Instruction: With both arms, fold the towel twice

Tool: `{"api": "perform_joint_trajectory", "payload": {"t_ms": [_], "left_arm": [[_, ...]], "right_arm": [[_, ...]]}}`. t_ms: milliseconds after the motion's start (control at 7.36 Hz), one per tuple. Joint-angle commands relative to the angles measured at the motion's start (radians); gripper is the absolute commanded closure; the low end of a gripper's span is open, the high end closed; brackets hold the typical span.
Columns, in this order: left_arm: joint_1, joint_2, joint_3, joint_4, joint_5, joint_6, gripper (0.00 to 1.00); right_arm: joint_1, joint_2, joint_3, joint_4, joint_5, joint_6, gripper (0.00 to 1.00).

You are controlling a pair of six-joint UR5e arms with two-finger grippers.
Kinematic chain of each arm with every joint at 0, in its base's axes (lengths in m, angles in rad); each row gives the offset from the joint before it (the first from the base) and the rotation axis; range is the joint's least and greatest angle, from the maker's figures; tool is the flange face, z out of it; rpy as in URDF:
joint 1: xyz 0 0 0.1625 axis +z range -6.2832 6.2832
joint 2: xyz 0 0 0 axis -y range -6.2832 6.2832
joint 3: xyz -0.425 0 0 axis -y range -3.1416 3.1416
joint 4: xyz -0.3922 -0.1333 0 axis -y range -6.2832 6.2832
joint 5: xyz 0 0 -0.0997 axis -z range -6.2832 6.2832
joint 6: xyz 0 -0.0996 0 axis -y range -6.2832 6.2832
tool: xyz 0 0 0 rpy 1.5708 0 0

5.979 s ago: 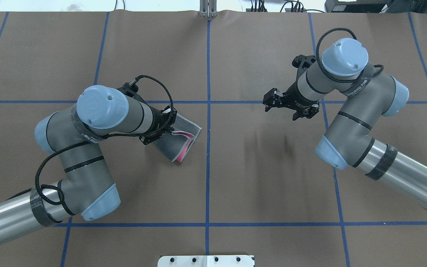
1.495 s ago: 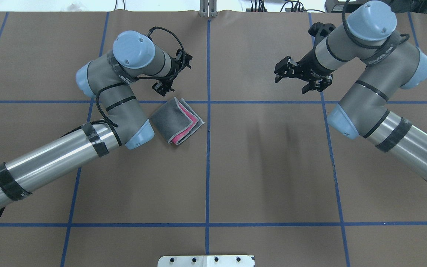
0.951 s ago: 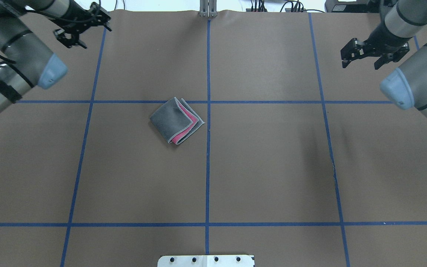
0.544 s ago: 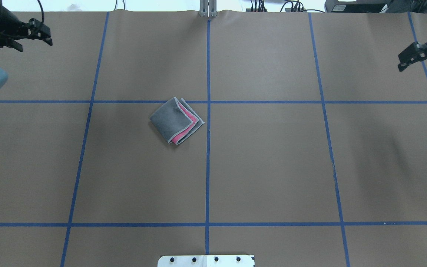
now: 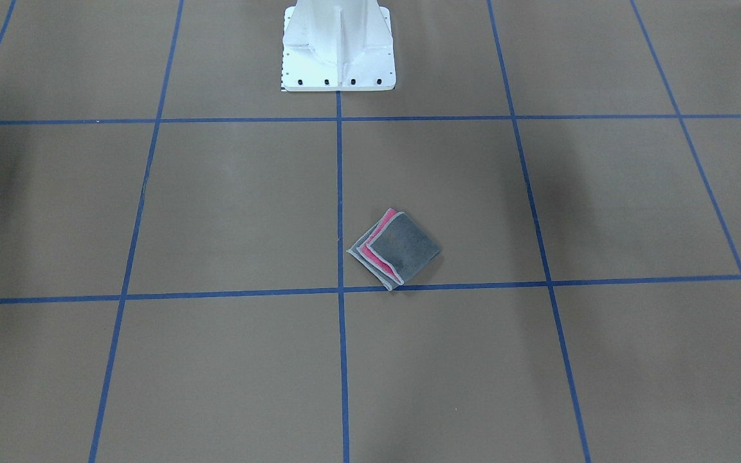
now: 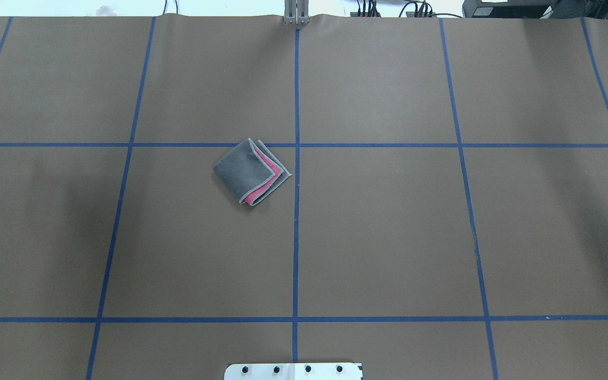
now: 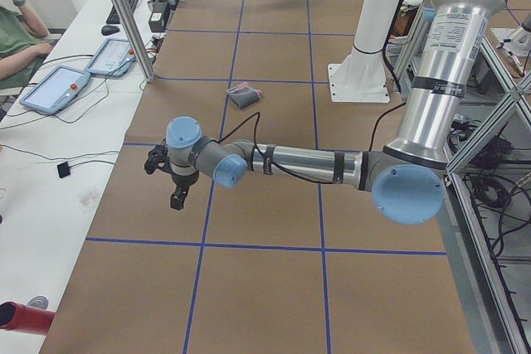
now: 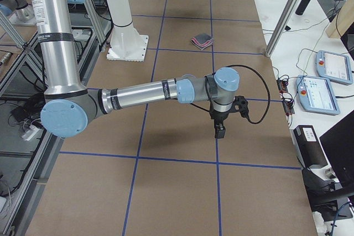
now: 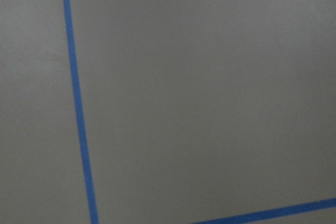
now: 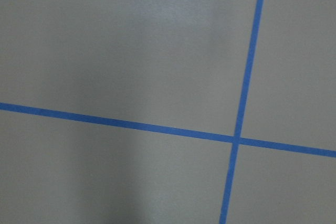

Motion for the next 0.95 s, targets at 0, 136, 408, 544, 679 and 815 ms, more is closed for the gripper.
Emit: {"api": "perform_joint_trajectory", "payload": {"t_ms": [0, 136, 408, 544, 679, 815], "left_arm": [[-0.129, 0.053, -0.016, 0.012, -0.026, 0.274, 0.00], [-0.137, 0.132, -0.033, 0.003, 0.035, 0.333, 0.00], [-0.126, 0.156, 0.003, -0.008, 0.176, 0.337, 0.00], [-0.126, 0.148, -0.007, -0.004, 0.183, 0.323, 0.00], [-0.122, 0.151, -0.031, 0.005, 0.178, 0.300, 0.00], [-0.096, 0.169, -0.101, 0.051, 0.113, 0.162, 0.00]], "right_arm": [[0.016, -0.054, 0.012, 0.007, -0.003, -0.011, 0.01], [0.018, -0.073, 0.013, 0.004, -0.032, -0.011, 0.01], [0.003, -0.076, 0.017, 0.006, -0.173, -0.008, 0.01], [0.004, -0.085, 0.021, 0.004, -0.156, -0.006, 0.01], [0.004, -0.085, 0.018, -0.003, -0.107, -0.003, 0.01], [0.006, -0.090, 0.023, -0.005, -0.067, 0.003, 0.01]]}}
